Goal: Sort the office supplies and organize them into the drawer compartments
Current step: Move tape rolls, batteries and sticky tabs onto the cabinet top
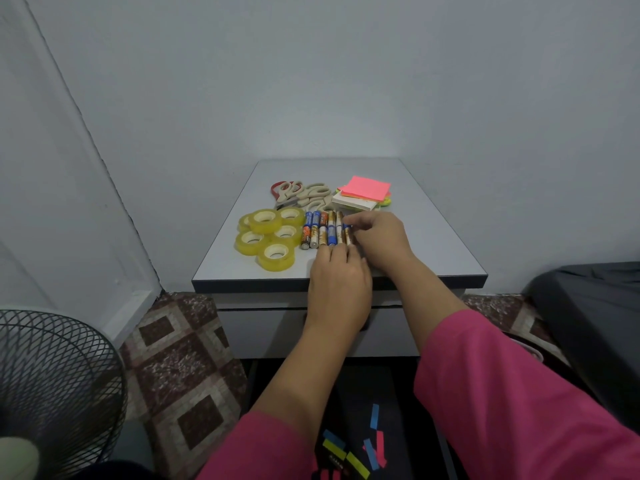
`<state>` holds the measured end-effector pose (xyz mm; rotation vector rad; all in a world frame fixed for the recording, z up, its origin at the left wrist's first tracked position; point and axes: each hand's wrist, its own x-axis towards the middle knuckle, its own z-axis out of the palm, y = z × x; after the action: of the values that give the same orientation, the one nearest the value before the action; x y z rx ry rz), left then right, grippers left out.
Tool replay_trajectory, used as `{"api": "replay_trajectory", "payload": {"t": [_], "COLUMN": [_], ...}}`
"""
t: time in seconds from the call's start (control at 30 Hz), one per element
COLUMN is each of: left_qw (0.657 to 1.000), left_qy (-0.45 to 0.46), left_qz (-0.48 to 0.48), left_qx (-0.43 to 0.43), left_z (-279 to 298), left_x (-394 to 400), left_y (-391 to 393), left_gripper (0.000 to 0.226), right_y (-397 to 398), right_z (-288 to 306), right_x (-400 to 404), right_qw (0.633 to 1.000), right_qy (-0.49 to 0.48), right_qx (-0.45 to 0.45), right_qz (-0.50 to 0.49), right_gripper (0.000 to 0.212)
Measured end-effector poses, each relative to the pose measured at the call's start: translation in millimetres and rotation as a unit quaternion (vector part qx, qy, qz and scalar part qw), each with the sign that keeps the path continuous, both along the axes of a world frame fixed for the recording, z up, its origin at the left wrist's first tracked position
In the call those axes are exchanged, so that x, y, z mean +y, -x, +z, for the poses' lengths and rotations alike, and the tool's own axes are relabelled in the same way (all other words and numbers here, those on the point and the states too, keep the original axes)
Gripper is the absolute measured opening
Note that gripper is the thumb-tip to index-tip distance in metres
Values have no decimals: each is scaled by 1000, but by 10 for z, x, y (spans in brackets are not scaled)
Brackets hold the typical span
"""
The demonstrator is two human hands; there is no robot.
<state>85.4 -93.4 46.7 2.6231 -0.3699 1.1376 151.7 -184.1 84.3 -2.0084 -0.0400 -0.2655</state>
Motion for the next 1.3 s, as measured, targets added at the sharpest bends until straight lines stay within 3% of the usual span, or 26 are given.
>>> {"api": "replay_trajectory", "payload": {"t": [0.1,0.27,0.4,0.5,0.67,0.83,0.9,1.0,1.13,1.3], "left_qw": [1000,1000,999,999,1000,999,1000,998,994,993], "left_qy": [-2,-5,-17,-17,-13,-29,-24,13,16,27], "left_qz": [9,25,36,27,24,-1,-15,-54,-100,-112], "left_qx": [7,14,16,11,-3,-14,-9,29,36,22], "left_z": [-4,0,-19,-13,-38,-36,-37,-64,-73,-259], "left_x": [-1,-13,-9,-3,17,47,73,142,277,413], "left_y": [-21,-22,-13,11,17,41,57,89,179,543], "left_gripper": [43,14,19,38,11,11,23,45,43,32], "right_y": [-9,-3,-30,-29,6,44,73,163,413,1029], "right_z": [-4,2,-23,-28,-17,-27,-23,4,-30,-449], "right_x": [4,20,25,26,17,23,26,34,87,110], "right_qw": [1000,1000,999,999,999,998,997,995,990,955], "right_qy": [22,12,6,2,21,29,29,32,46,65], "right_qx": [0,-10,-31,-28,-37,-47,-57,-82,-126,-286], "right_qz": [2,2,-24,-28,-25,-34,-41,-45,-32,-45], "right_gripper": [40,34,25,26,29,26,26,28,29,35]}}
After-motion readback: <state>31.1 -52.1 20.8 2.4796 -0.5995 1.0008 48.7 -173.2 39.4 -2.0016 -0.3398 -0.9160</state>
